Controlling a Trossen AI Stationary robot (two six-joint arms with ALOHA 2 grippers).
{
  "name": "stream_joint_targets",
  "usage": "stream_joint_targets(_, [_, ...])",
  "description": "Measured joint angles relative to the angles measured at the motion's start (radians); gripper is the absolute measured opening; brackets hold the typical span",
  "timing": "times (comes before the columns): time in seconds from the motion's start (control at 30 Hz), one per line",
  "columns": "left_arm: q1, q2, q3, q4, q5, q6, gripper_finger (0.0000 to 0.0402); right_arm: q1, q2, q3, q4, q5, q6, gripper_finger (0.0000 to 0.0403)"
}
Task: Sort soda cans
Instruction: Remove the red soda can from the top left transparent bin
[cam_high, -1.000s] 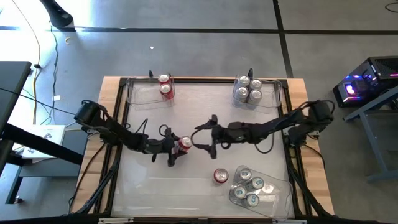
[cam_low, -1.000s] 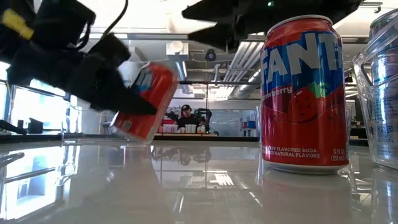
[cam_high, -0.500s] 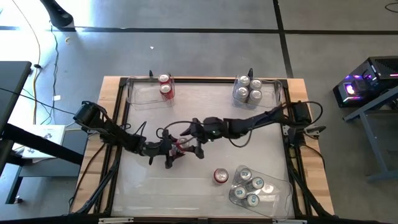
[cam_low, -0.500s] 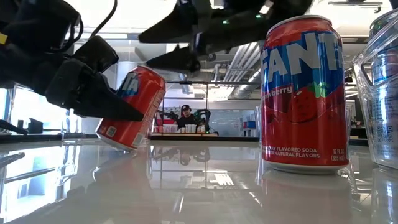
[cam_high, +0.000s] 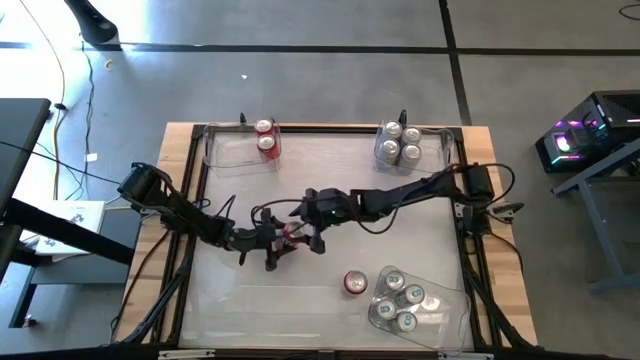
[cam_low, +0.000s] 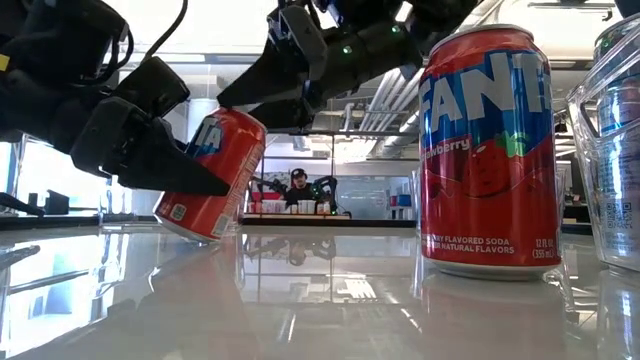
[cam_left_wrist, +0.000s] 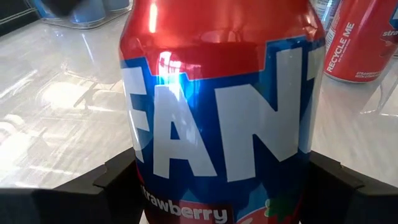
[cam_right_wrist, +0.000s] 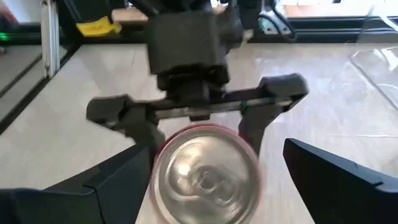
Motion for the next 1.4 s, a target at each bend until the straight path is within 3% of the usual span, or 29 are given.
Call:
stream_joint_targets(0.33, [0.000,0.001,-0.002,0.012,-0.001,0.003,0.0303,0.007,0.056,-0.001,0.013,-0.004,0.006,0.0348])
stream_joint_targets(0.57, [0.003,0.002,-0.002,0.013,-0.007,-0.005,0.0305,0.010,0.066,-0.002,0.025,-0.004,0.024,0.0283])
stream_joint_targets(0.67, [0.010,0.001,-0.002,0.009,0.008,-0.005,0.0313,0.012,0.066,0.008,0.010,-0.005,0.027,0.0280])
stream_joint_targets(0.87, [0.037,0.000,0.001,-0.095,0.130,-0.020,0.0334,0.015,0.068,0.117,-0.200,-0.003,0.025,0.0280])
stream_joint_targets(1.03, [0.043,-0.016,0.000,-0.186,0.139,-0.024,0.0337,0.021,0.067,0.242,-0.469,0.059,0.022,0.0280])
stream_joint_targets(1.17, [0.039,-0.067,0.001,-0.331,0.087,-0.085,0.0337,0.024,0.067,0.315,-0.610,0.094,0.021,0.0280])
stream_joint_targets(1.4, [-0.016,-0.206,-0.002,-0.532,-0.091,-0.157,0.0333,0.026,0.067,0.286,-0.567,0.123,-0.004,0.0280])
